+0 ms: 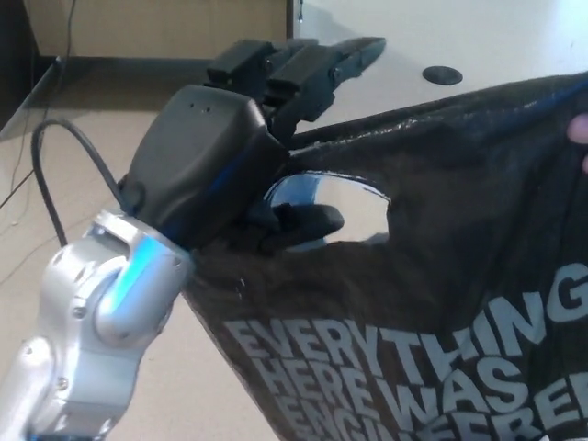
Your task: A person is holding a plastic bag and the robot extends its left hand to grab the bag by hooking its thumb into the holes at the top and brings its hand down by its side. Then it extends its arm again to hand the plastic bag back to the person.
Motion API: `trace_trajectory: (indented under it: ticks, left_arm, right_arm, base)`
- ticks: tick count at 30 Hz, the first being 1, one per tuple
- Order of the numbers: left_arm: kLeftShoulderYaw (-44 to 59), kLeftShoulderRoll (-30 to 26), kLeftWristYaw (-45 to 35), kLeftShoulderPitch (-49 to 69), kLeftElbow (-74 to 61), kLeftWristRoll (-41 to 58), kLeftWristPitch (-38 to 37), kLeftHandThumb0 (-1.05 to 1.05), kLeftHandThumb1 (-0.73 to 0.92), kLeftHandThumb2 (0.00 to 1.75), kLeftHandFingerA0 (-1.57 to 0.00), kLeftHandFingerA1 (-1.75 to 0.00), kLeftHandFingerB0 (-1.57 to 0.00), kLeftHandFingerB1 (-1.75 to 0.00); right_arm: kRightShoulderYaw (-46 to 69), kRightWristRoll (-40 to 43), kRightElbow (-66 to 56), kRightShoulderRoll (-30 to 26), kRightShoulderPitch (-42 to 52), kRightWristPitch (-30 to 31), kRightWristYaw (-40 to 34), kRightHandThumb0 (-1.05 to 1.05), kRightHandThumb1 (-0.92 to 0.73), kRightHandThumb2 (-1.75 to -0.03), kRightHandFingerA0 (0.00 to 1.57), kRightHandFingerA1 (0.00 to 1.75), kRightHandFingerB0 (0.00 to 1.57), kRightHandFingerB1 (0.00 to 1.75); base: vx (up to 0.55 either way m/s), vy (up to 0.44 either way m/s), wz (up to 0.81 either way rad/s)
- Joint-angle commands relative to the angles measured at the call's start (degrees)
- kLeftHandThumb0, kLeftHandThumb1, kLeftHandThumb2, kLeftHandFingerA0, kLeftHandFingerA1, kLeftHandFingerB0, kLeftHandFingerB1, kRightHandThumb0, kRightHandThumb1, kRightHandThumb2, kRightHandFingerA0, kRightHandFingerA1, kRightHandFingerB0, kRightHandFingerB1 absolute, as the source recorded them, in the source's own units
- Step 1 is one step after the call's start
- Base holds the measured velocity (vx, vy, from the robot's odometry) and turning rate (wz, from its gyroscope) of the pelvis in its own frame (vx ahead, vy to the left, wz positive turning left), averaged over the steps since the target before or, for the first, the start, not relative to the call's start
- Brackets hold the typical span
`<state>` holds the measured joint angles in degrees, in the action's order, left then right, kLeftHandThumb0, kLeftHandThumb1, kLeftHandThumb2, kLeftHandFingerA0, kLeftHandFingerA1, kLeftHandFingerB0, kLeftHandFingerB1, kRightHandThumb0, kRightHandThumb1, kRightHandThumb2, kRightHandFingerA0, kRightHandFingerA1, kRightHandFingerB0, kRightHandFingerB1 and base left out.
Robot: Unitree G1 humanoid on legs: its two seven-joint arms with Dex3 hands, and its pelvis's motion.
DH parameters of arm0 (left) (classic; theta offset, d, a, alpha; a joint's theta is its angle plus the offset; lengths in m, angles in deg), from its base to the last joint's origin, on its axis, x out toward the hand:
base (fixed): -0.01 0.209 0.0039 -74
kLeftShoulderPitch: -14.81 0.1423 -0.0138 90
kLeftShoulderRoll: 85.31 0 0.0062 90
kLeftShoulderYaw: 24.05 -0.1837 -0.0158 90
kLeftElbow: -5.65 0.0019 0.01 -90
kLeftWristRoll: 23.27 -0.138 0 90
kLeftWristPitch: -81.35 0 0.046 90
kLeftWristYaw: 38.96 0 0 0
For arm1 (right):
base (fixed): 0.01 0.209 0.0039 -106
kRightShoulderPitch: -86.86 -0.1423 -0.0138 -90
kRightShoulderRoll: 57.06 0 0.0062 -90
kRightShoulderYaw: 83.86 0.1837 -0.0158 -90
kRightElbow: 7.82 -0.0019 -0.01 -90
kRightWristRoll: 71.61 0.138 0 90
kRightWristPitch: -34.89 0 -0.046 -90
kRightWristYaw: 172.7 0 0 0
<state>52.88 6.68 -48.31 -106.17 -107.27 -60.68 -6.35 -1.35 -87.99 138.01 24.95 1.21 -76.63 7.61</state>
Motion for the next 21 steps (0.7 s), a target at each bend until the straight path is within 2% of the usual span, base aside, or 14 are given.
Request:
trace_trajectory:
  ticks: [1, 6, 7, 8, 12, 13, 14, 15, 16, 17, 18, 19, 21]
  left_arm:
    - [-1.1, 2.0, 7.2, -0.5, 2.3, -5.5, -1.6, -0.57, 0.43, 0.68, -0.17, -0.4, -0.1, -0.35]
    - [-2.0, 3.2, 9.6, -0.5, 3.5, -7.2, -2.1, -0.58, 0.44, 0.71, -0.21, -0.42, -0.12, -0.36]
    - [-2.2, 3.6, 9.8, -0.6, 3.6, -7.4, -1.9, -0.6, 0.47, 0.74, -0.22, -0.43, -0.12, -0.37]
    - [-2.8, 4.6, 11.3, -0.8, 4.3, -8.3, -1.8, -0.63, 0.52, 0.79, -0.25, -0.45, -0.14, -0.38]
    - [-3.9, 6.8, 14.2, -1.0, 6.0, -10.2, -1.3, -0.63, 0.57, 0.83, -0.3, -0.47, -0.16, -0.39]
    - [-4.2, 7.3, 14.9, -1.1, 6.6, -10.5, -1.3, -0.57, 0.68, 0.61, -0.47, -0.4, -0.22, -0.28]
    - [-4.6, 7.9, 15.7, -1.1, 7.2, -10.8, -1.4, -0.57, 0.68, 0.61, -0.47, -0.4, -0.22, -0.28]
    - [-5.0, 9.5, 17.3, -1.5, 9.4, -8.7, -3.1, -0.37, 0.49, 0.96, -0.7, -0.75, -0.09, -0.46]
    - [-5.2, 10.5, 17.0, -1.5, 9.8, -8.0, -2.6, -0.58, 0.56, 0.83, -0.81, -0.72, -0.16, -0.4]
    - [-5.2, 10.9, 16.9, -1.5, 9.9, -7.9, -2.4, -0.58, 0.56, 0.83, -0.81, -0.72, -0.16, -0.4]
    - [-5.9, 11.3, 17.1, -1.6, 10.2, -9.3, -1.9, -0.53, 0.72, 0.63, -0.87, -0.47, -0.2, -0.28]
    - [-6.1, 11.8, 17.5, -1.8, 10.8, -9.6, -1.7, -0.6, 0.6, 0.84, -0.79, -0.58, -0.17, -0.4]
    - [-6.4, 12.7, 17.2, -2.2, 11.3, -9.4, -1.2, -0.59, 0.61, 0.84, -0.81, -0.59, -0.17, -0.4]
  right_arm:
    - [-0.3, -0.6, 0.4, -1.1, 0.3, -0.2, -0.3, -0.38, -0.6, -0.79, 0.65, 0.58, 0.5, 0.51]
    - [-0.2, -0.3, 1.1, -0.8, 0.2, -0.3, -0.3, -0.38, -0.6, -0.8, 0.68, 0.6, 0.5, 0.51]
    - [-0.3, -0.4, 1.2, -0.8, 0.0, -0.2, -0.4, -0.31, -0.68, -0.6, 0.76, 0.52, 0.54, 0.4]
    - [-0.4, -0.6, 1.0, -0.9, -0.1, -0.1, -0.7, -0.31, -0.69, -0.6, 0.76, 0.52, 0.56, 0.41]
    - [-0.6, -0.9, 0.4, -0.8, -0.3, 0.4, -0.8, -0.32, -0.69, -0.6, 0.77, 0.52, 0.55, 0.41]
    - [-0.7, -0.9, 0.3, -0.8, -0.4, 0.4, -0.6, -0.31, -0.69, -0.61, 0.76, 0.52, 0.55, 0.41]
    - [-0.6, -0.7, 0.3, -0.9, -0.3, 0.1, -0.3, -0.31, -0.69, -0.61, 0.76, 0.52, 0.55, 0.41]
    - [-0.5, -0.5, 0.4, -0.8, -0.3, -0.1, -0.2, -0.31, -0.69, -0.61, 0.76, 0.53, 0.56, 0.41]
    - [-0.5, -0.6, 0.6, -0.8, -0.5, 0.0, -0.1, -0.31, -0.69, -0.61, 0.75, 0.52, 0.56, 0.41]
    - [-0.5, -0.6, 0.7, -0.8, -0.6, 0.1, -0.1, -0.31, -0.69, -0.61, 0.75, 0.52, 0.56, 0.41]
    - [-0.6, -0.7, 0.4, -0.8, -0.5, 0.3, -0.1, -0.31, -0.69, -0.61, 0.77, 0.53, 0.55, 0.41]
    - [-0.6, -0.7, 0.4, -0.8, -0.7, 0.5, -0.1, -0.31, -0.69, -0.61, 0.76, 0.52, 0.55, 0.41]
    - [-0.4, -0.4, 0.2, -0.9, -0.9, 0.5, 0.3, -0.31, -0.7, -0.61, 0.74, 0.51, 0.55, 0.41]
  base:
    - [0.0, 0.0, 0.0]
    - [0.0, 0.0, 0.0]
    - [0.0, 0.0, 0.0]
    - [0.0, 0.0, 0.0]
    - [0.0, 0.0, 0.0]
    - [0.0, 0.0, 0.0]
    - [0.0, 0.0, 0.0]
    - [0.0, 0.0, 0.0]
    - [0.0, 0.0, 0.0]
    - [0.0, 0.0, 0.0]
    - [0.0, 0.0, 0.0]
    - [0.0, 0.0, 0.0]
    - [0.0, 0.0, 0.0]
